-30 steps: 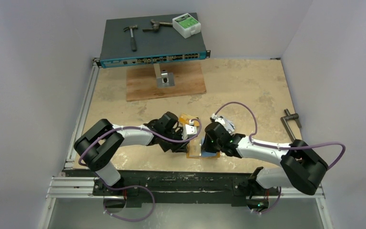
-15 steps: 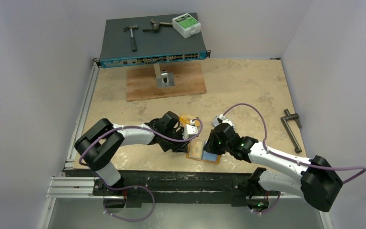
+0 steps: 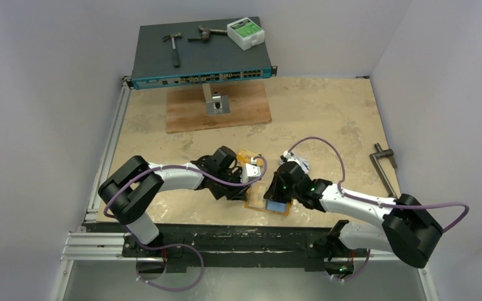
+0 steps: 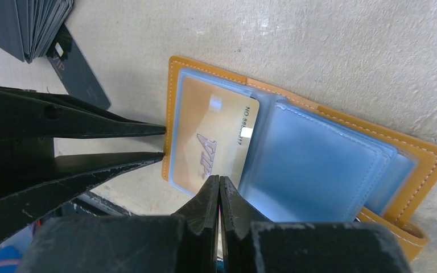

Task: Put the credit cards into the card holder
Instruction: Insert the credit card into the card holder.

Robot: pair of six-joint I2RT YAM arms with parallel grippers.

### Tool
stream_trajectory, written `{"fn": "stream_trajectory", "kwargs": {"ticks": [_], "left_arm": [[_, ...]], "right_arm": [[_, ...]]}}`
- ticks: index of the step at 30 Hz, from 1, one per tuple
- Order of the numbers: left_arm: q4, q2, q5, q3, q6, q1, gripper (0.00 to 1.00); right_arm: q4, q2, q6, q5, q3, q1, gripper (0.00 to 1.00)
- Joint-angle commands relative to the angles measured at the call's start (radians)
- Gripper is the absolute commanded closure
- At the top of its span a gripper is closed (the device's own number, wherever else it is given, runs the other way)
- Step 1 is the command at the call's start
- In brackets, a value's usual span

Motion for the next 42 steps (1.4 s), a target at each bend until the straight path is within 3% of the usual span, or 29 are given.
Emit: {"fn": "stream_trajectory", "kwargs": {"ticks": [1, 13, 25, 33, 35, 38, 42], "left_arm": [[-0.038, 0.017, -0.009, 0.014, 0.019, -0.004, 0.77], [-0.054, 0.028, -0.015, 0.023, 0.024, -0.003, 0.77], [-0.054, 0.026, 0.002, 0.025, 0.021, -0.005, 0.77], [-0.060, 0.031, 0.005, 0.032, 0.018, -0.007, 0.77], [-0.086, 0.021, 0.004, 0.052, 0.017, -0.007, 0.77], [-0.180, -0.005, 0.010, 0.104, 0.025, 0.000, 0.76], [-0.358, -0.041, 0.042, 0.195, 0.042, 0.019, 0.76]], "right_arm": [[0.078, 0.000, 0.028, -0.035, -0.036, -0.003, 1.00], [-0.046, -0.116, 0.037, 0.025, -0.091, -0.006, 1.00], [0.060, 0.007, 0.017, -0.024, -0.041, -0.006, 1.00], [0.085, -0.013, 0.012, -0.065, -0.025, -0.006, 1.00], [0.071, -0.036, 0.025, -0.065, -0.018, -0.006, 0.96], [-0.002, -0.084, 0.005, -0.028, 0.023, -0.028, 0.80], [-0.098, -0.155, -0.080, -0.035, 0.085, -0.173, 0.59]]}}
